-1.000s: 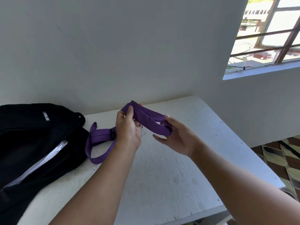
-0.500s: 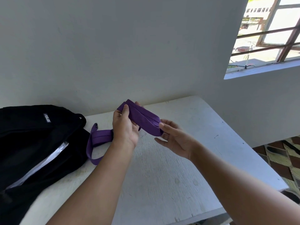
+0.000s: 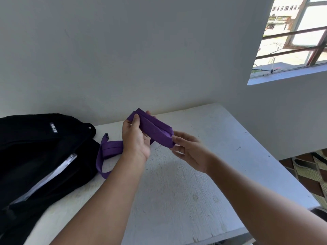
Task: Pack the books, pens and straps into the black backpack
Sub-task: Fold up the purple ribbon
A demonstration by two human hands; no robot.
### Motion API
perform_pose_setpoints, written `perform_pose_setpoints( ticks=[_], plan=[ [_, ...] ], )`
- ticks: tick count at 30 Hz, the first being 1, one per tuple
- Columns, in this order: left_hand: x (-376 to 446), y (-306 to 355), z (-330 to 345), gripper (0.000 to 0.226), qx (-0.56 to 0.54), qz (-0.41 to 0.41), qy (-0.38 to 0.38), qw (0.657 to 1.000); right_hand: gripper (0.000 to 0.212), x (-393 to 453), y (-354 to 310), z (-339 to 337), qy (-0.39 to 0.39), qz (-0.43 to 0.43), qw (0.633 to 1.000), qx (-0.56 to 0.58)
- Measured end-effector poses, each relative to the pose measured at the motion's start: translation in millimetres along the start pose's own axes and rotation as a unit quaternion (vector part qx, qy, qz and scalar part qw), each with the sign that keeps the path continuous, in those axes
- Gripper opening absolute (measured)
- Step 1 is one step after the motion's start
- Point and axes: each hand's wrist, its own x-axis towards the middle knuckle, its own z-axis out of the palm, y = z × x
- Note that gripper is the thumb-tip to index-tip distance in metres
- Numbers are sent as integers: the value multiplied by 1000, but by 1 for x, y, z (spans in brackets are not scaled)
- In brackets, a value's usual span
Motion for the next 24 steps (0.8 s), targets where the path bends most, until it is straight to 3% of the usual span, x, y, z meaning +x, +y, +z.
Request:
perform_pose_setpoints(
  ticks=[6,10,13,17,19,22,24],
  plan=[
    [1,0,-3,10,8,2,-5,1000,12,1,-3,1,-17,-9,999,50],
    [3,-1,-6,12,10,2,-3,1000,59,-3,-6,-7,-118,24,986,116],
    [4,-1,-8,8,-8,-13,2,1000,67,-7,-8,-2,-185,20,978,96],
    [1,-3,-9,12,-11,-23,1,1000,39,-9,-12,10,-158,-1,980,117],
    [-3,-4,-11,34,-20,-72,-8,997,27,-9,-14,13,-123,-18,984,128],
    [-20,-8,-18,80,-59,-186,-105,975,35,-8,-17,17,-96,-30,989,110],
    [-34,-13,-19,67,-73,-222,-131,964,44,-7,-17,19,-77,-27,992,92]
  ],
)
